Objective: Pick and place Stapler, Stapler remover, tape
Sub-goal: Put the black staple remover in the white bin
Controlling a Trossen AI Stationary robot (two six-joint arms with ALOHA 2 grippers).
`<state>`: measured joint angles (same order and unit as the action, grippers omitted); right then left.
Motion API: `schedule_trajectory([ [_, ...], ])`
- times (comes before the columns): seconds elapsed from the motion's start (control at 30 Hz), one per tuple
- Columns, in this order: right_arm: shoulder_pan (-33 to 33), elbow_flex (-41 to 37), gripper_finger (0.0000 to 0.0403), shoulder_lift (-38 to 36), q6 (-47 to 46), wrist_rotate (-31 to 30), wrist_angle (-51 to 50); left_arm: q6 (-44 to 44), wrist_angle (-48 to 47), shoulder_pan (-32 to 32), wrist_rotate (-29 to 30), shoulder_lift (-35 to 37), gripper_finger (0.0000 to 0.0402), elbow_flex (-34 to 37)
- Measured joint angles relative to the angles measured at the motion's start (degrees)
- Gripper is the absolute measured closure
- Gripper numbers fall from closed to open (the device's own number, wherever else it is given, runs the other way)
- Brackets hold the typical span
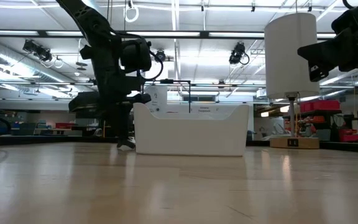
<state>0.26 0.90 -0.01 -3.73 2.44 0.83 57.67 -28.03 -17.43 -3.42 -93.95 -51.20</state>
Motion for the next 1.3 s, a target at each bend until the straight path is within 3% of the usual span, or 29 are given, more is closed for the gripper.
schedule_trajectory([
  [0.57, 0.0, 0.0, 0.0389, 0.0, 0.0, 0.0, 0.0, 0.1, -0.4, 0.1, 1.0, 0.3, 0.0393, 0.0],
  [1.3, 0.0, 0.0, 0.0389, 0.0, 0.0, 0.0, 0.0, -1.2, -7.8, 2.3, 7.2, 15.1, 0.0392, -0.3],
])
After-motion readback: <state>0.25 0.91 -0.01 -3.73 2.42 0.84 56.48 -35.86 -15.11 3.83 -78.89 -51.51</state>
